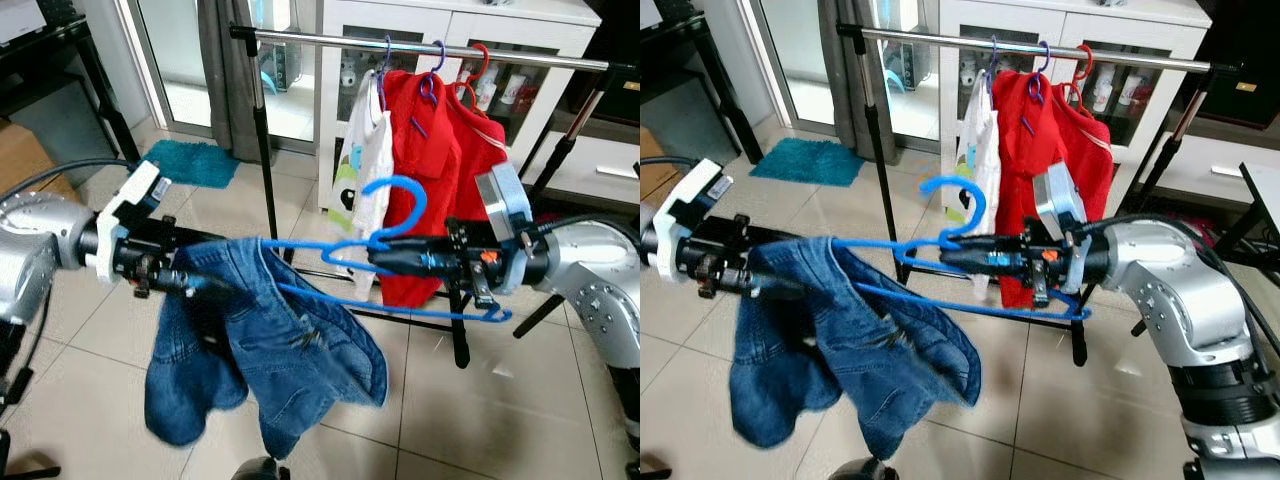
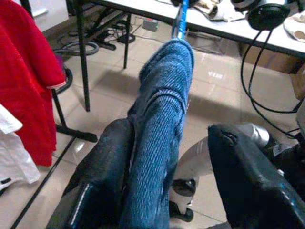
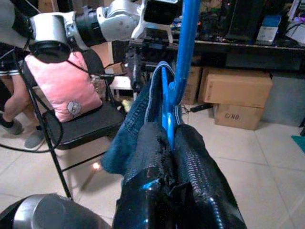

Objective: Hang hanger

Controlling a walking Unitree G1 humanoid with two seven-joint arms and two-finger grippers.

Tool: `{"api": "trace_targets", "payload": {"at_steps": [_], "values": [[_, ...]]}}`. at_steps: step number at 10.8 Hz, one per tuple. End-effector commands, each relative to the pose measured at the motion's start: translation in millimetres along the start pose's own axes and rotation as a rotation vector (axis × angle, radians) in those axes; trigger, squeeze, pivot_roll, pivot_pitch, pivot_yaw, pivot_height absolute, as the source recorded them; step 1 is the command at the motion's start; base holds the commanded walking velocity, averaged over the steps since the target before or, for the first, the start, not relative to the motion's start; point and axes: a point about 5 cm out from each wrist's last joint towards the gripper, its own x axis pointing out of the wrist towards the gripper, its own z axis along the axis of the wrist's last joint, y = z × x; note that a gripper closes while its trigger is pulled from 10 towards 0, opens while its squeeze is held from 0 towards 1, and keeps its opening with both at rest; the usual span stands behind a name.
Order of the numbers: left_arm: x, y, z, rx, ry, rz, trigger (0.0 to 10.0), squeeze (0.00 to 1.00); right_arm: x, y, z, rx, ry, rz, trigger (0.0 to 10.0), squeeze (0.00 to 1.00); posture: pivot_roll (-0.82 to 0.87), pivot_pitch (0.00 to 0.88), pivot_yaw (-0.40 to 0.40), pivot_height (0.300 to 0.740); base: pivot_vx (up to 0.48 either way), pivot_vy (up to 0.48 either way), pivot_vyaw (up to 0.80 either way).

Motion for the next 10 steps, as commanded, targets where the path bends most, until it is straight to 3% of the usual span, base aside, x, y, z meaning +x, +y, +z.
{"api": "trace_targets", "payload": {"at_steps": [1, 6, 10], "values": [[-2.0, 2.2, 4, 0.02, 0.015, 0.002, 0.0, 0.0, 1.6, 4.3, 8, -0.038, -0.016, 0.03, 0.0, 0.0, 0.01, 0.0, 0.033, 0.74, 0.0, 0.0, 0.0], [0.4, 9.0, 4, 0.021, 0.038, -0.029, 0.0, 0.0, 8.1, 4.7, 13, -0.05, -0.027, 0.051, 0.0, 0.0, 0.01, 0.0, 0.038, 0.74, 0.0, 0.0, 0.0], [-9.3, 6.5, 5, 0.006, 0.03, -0.015, 0.0, 0.0, 12.0, 6.2, 14, -0.052, -0.037, 0.058, 0.0, 0.0, 0.01, 0.024, 0.03, 0.74, 0.0, 0.0, 0.0]]}}
